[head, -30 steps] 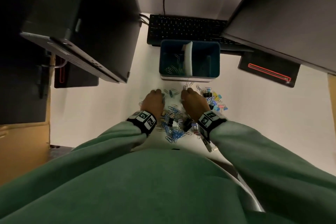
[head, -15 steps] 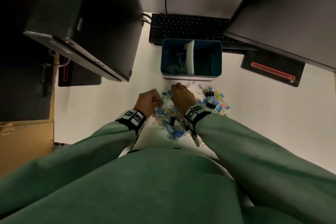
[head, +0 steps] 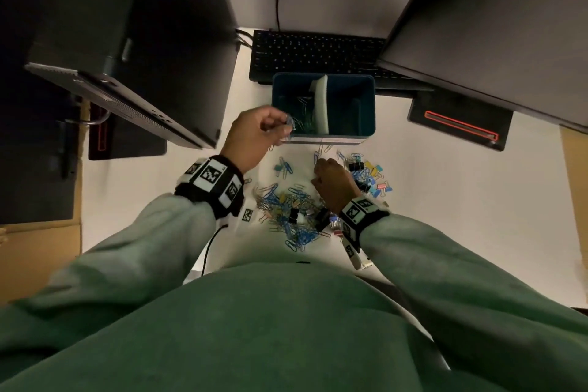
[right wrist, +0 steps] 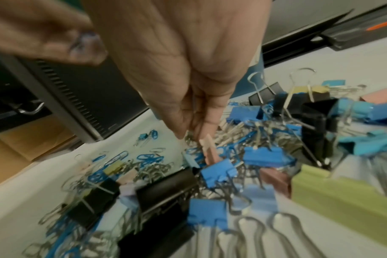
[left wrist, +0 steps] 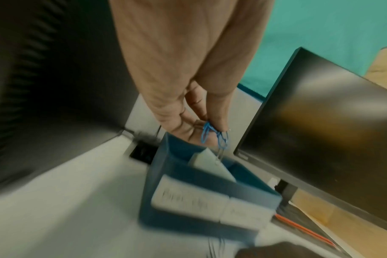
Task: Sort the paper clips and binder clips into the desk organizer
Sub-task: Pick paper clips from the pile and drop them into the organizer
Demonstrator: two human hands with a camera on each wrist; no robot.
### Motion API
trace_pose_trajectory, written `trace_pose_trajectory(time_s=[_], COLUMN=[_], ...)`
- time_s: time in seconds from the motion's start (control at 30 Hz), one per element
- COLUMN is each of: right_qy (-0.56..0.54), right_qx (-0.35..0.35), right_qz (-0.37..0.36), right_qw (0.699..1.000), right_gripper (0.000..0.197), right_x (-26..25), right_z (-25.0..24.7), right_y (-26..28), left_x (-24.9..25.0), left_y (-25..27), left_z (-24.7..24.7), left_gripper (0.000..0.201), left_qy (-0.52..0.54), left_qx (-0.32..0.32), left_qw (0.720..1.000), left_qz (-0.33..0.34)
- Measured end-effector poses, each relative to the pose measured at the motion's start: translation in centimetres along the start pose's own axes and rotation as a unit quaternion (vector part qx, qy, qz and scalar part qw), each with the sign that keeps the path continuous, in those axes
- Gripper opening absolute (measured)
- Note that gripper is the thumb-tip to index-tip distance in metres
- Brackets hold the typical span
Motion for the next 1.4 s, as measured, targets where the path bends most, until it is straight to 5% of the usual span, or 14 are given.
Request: trace_pose_trajectory(time_s=[0.07, 0.27, 0.37, 0.5, 0.6, 0.7, 0.83, 1.03, 1.4], right_qy=[0.022, 0.086, 0.018, -0.150, -0.234, -0.212, -0.106, 0.063, 0.111], right_qx=[0.001, -0.002, -0.005, 0.073, 0.144, 0.202, 0.221, -0.075, -0.103], right_qz=[0.013, 0.006, 0.023, 0.008, -0.048, -0.058, -0.123, -0.152, -0.179], right_qw=[1.000, 0.996, 1.000, 0.986, 0.960, 0.954, 0.962, 0.984, 0.972], right_gripper=[0.038, 0.029, 0.025, 0.017, 0.012, 0.014, 0.016, 0.041, 0.020], right_x=[-0.3, -1.6, -1.1, -2.2, -4.9, -6.4, -7.6, -6.6, -1.2], right_z=[0.0, -0.2, -0.8, -4.7, -9.3, -12.2, -11.3, -1.0, -1.0], right_y=[0.3, 0.5, 0.1, 0.4, -0.1, -2.5, -2.4, 3.0, 4.5], left_x=[1.9, 2.5, 1.2, -5.0, -10.0, -12.6, -12.9, -13.2, -12.5], left_y=[-2.3, -4.3, -1.7, 3.0, 5.6, 6.4, 5.7, 4.9, 4.6], left_z=[0.0, 1.3, 0.4, -0.2, 0.5, 1.8, 2.6, 2.6, 2.6], left_gripper=[0.012, 0.025, 0.018, 0.013, 0.043, 0.073, 0.045, 0.024, 0.027], left_qy=[-0.039, -0.214, -0.203, -0.258, -0.338, -0.379, -0.349, -0.309, -0.269], left_qx=[0.019, -0.021, 0.022, -0.058, -0.118, -0.130, -0.121, -0.109, -0.074], left_qw=[0.999, 0.974, 0.975, 0.964, 0.933, 0.916, 0.929, 0.945, 0.960], left_qz=[0.028, 0.075, 0.092, 0.034, -0.031, -0.022, 0.015, 0.027, 0.004])
Point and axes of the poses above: each hand's wrist, its own y-axis away from the middle knuckle, its own z-axis out of the palm, x = y × z, the point moved 3 cm from there along -y, towards the middle knuckle, and after that the axes turned 1 degree about x, right-handed, at the moved point
